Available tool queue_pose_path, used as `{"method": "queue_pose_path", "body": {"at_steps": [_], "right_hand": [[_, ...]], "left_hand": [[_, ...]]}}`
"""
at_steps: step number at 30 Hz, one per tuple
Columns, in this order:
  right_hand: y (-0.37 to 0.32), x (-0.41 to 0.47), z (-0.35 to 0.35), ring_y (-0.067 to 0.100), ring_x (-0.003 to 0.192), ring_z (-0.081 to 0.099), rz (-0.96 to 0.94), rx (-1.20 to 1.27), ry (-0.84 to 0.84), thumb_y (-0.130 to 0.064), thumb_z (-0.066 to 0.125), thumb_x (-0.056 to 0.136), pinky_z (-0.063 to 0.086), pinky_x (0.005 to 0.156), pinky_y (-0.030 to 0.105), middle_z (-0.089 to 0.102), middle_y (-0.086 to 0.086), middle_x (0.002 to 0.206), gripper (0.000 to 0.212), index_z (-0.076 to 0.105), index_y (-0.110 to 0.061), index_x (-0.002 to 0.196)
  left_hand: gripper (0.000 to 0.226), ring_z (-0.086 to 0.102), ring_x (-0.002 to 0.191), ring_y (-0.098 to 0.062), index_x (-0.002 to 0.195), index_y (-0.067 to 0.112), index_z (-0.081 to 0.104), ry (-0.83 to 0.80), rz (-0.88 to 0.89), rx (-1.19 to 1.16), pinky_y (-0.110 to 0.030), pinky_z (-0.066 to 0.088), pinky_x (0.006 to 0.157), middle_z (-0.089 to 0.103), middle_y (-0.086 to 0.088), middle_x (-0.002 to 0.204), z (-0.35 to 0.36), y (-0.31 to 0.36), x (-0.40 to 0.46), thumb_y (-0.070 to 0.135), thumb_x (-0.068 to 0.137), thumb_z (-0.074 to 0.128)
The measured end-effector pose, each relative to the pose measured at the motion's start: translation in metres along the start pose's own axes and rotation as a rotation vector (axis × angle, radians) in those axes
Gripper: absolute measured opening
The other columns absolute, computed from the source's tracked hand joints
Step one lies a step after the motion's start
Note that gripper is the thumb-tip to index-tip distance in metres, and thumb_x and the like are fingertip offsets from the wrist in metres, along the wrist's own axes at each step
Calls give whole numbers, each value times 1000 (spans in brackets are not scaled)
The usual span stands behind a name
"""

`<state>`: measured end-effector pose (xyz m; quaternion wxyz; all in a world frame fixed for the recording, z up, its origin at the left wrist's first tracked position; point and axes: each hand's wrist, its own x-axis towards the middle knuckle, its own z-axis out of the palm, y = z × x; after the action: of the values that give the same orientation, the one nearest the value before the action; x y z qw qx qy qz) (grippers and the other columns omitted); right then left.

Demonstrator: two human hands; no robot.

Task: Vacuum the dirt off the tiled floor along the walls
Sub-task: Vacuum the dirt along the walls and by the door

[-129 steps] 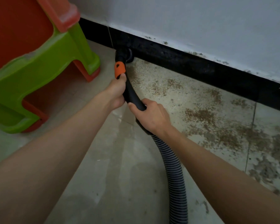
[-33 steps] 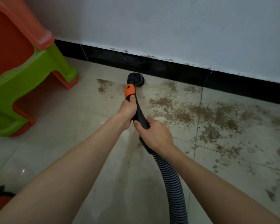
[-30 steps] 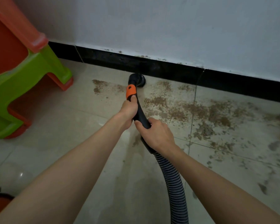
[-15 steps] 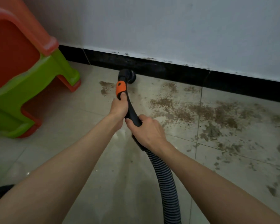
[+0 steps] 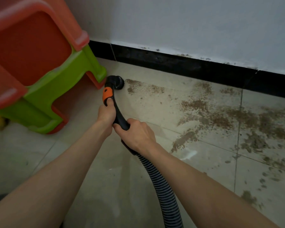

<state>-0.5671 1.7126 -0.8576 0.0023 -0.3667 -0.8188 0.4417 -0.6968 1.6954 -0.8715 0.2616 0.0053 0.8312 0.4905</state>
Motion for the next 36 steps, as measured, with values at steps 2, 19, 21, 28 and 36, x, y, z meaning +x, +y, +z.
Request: {"method": "queue_pose_path", "body": {"at_steps": [2, 19, 21, 28, 36], "right_hand": [[1, 4, 2, 26, 77, 61, 9, 8, 16, -63, 45, 90, 42, 61, 33, 65, 4, 84, 43, 56, -21, 89], [7, 14, -9, 24, 74, 63, 45, 94, 71, -64, 46, 89, 46, 60, 32, 64, 2, 80, 44, 56, -21, 86], [6, 13, -11, 24, 74, 64, 55, 127, 85, -63, 46, 89, 48, 61, 32, 66, 2, 81, 45, 58, -20, 88], [14, -3, -20, 24, 73, 64, 88, 130, 119, -63, 47, 89, 49, 62, 33, 66, 2, 80, 45, 59, -20, 87], [47, -33, -47, 24, 68, 60, 90, 15, 129, -64, 45, 90, 42, 57, 31, 60, 0, 73, 42, 50, -23, 80]], "left_hand": [[50, 57, 89, -28, 121, 0, 50, -16, 10, 1, -34, 47, 75, 59, -17, 107, 2, 0, 3, 43, 100, 34], [48, 55, 88, -25, 125, 1, 47, -94, 43, 44, -34, 47, 76, 57, -12, 99, 21, 22, 4, 40, 100, 34], [47, 55, 80, -22, 124, 1, 47, -87, 61, 81, -30, 45, 66, 55, -8, 90, 23, 27, 1, 40, 100, 35], [40, 50, 66, -15, 111, 3, 49, -107, 72, 93, -27, 40, 55, 50, -3, 76, 35, 28, -17, 39, 100, 35], [46, 53, 78, -17, 127, 0, 43, -312, -38, -47, -30, 45, 75, 52, -5, 85, 59, 22, -52, 37, 102, 31]]}}
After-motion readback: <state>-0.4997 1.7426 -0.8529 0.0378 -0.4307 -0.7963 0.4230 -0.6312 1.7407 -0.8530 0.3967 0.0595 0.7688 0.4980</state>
